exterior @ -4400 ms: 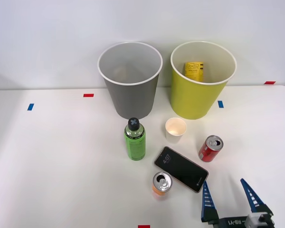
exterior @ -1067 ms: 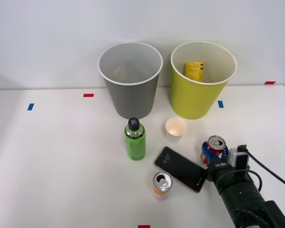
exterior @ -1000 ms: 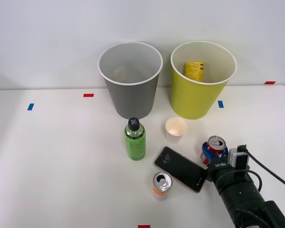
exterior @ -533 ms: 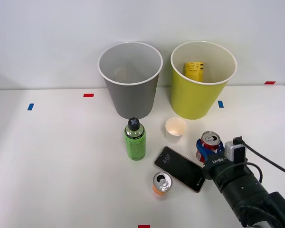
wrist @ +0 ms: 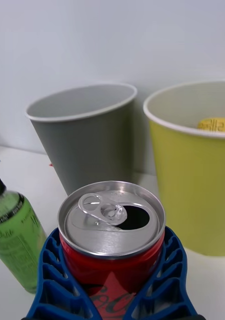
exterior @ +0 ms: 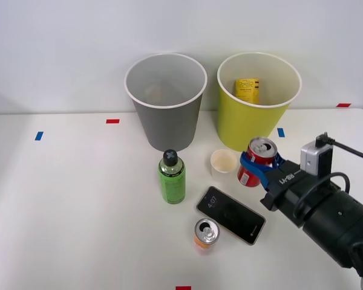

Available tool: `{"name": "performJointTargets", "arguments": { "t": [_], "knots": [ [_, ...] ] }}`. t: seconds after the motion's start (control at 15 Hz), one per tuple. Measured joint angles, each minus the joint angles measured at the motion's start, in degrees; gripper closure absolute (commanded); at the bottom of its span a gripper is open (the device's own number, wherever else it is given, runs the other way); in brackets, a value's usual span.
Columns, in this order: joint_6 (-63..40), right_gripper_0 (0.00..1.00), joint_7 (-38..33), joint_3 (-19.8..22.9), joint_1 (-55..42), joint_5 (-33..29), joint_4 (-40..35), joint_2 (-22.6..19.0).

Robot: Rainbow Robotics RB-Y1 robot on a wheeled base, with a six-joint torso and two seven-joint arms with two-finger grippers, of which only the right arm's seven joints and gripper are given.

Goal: Put cans in the gray bin, plastic bottles in the light green bin

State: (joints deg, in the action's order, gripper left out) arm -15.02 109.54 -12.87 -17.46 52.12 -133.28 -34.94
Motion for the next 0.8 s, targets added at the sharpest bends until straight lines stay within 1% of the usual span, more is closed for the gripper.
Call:
{"name": "performJointTargets", "arguments": {
  "t": [0.2, 0.33, 0.4, 0.53, 0.67, 0.8],
  "knots": [
    [-0.32, 1.0, -0.1, 0.31, 6.15, 1.67, -0.23, -0.34],
    [-0.86, 1.0, -0.04, 0.45, 10.54, 4.61, -0.25, -0.83],
    [-2.34, 1.0, -0.19, 0.66, 13.19, 5.91, -0.26, -0.83],
    [-7.52, 1.0, -1.35, 1.86, 19.16, 6.98, 0.16, 0.49],
    [-8.69, 1.0, -4.34, 1.41, 25.01, 7.3, 2.99, 1.96],
    [-8.36, 1.0, -5.21, -0.21, 32.12, 7.37, 8.95, 3.08]
  ]
}}
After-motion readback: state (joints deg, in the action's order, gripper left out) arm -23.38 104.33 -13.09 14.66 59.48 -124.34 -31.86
